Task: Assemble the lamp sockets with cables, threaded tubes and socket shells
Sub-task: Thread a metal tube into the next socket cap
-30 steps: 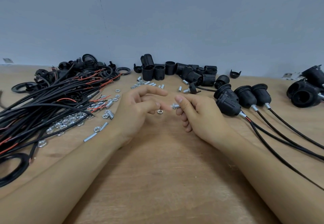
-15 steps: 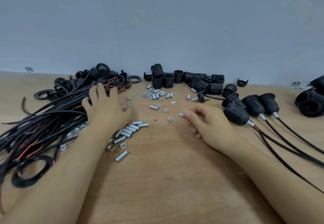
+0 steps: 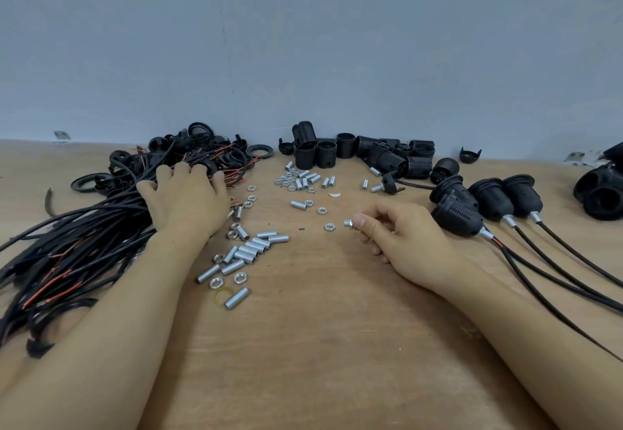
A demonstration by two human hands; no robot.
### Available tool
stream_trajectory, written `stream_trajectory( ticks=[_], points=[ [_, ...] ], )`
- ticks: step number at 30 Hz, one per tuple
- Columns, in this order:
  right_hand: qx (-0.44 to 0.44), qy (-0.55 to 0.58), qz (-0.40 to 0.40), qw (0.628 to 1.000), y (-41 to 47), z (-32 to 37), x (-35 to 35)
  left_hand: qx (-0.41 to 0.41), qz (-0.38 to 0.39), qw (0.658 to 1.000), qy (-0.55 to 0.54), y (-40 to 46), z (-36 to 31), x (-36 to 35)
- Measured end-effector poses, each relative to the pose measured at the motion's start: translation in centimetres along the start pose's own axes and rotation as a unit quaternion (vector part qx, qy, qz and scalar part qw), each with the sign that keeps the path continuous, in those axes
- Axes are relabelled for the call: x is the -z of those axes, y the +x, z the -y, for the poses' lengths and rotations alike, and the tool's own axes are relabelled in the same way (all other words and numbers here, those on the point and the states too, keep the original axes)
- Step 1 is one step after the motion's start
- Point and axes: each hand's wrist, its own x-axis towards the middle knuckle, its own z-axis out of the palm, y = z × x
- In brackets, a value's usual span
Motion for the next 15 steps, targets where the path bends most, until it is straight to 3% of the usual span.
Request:
stream_trajectory(
  ticks=[9, 11, 13, 15],
  points=[
    [0.011, -0.017, 0.009, 1.000, 0.0, 0.3, 0.0, -0.044, 0.090, 0.995, -0.002, 5.6, 1.2, 0.5],
    [0.016, -0.016, 0.010, 1.000, 0.0, 0.4, 0.1, -0.062, 0.054, 0.997, -0.007, 7.5, 2.1, 0.2],
    [0.015, -0.015, 0.010, 1.000, 0.1, 0.4, 0.2, -0.037, 0.017, 0.999, -0.011, 9.3, 3.1, -0.1],
    [0.013, -0.016, 0.010, 1.000, 0.1, 0.3, 0.2, -0.014, 0.070, 0.997, -0.003, 11.0, 3.9, -0.6]
  ],
)
